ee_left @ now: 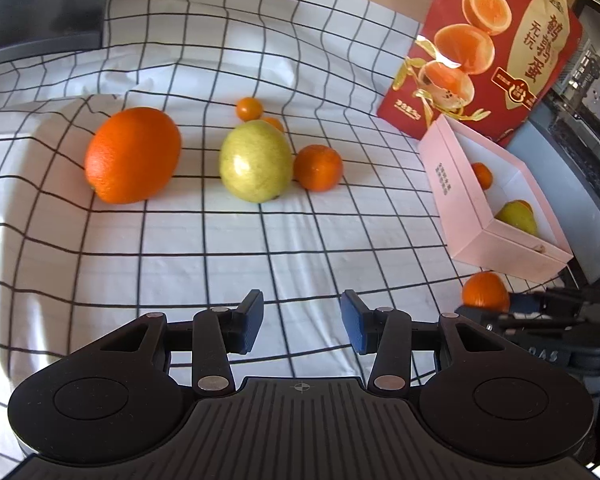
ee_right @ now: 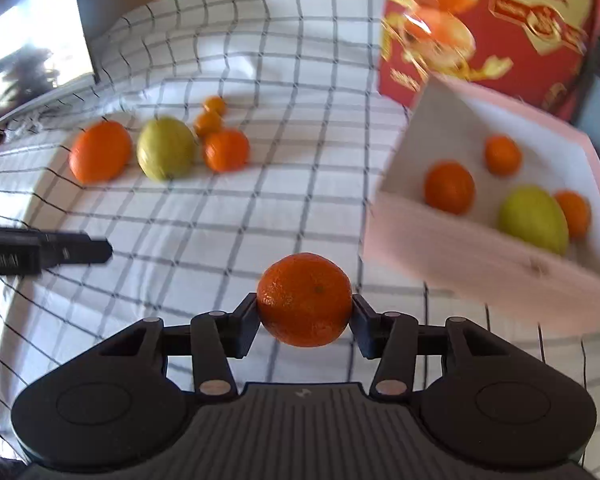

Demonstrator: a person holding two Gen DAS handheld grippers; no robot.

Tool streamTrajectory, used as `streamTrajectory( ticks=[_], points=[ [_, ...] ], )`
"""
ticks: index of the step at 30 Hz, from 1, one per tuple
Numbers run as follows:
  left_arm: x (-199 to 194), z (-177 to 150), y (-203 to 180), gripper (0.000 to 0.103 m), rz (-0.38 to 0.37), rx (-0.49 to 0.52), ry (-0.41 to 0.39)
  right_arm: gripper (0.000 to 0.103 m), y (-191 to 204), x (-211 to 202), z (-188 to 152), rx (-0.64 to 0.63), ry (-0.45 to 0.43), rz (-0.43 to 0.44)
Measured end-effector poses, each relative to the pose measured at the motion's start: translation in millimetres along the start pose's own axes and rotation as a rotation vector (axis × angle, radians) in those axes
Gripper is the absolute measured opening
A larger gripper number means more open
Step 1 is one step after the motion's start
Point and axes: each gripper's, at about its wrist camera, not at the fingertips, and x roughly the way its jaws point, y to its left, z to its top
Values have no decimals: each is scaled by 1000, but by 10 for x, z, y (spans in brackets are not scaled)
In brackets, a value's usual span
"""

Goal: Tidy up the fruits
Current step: 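Set the tangerine down with the right tool while the left tool reaches a small tangerine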

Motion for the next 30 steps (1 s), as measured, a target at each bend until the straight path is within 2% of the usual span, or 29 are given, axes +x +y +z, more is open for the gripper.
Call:
streamTrajectory(
  ticks=[7, 9, 10, 11, 15, 19, 22, 26, 30],
  points=[
    [21, 77, -45, 47, -8, 10, -3, 50, -36, 50, -178, 4, -18, -54],
    [-25, 213, -50, 47, -13, 24, -32, 60, -27, 56, -209, 10, -38, -78],
    [-53, 309, -48, 47, -9, 28, -55, 70, -35, 53, -226, 20, -55, -89],
    [-78, 422, -33, 47, 0, 30, -82, 76, -49, 49, -246, 37, -74, -95],
    [-43, 941, 82, 47, 26, 3, -134, 77, -121, 73, -320, 103, -121, -87],
    [344, 1521, 217, 47, 40, -86, -55, 82, -111, 106, -369, 108, -180, -115],
    [697, 1807, 271, 47, 60, -158, 20, 84, -22, 156, -423, 63, -217, -172],
    [1106, 1946, 165, 47, 171, -87, 92, 85, -1, 145, -430, 51, -228, -180],
    [1322, 1957, 126, 47, 230, -27, 126, 89, -51, 156, -429, 84, -223, -169]
  ],
)
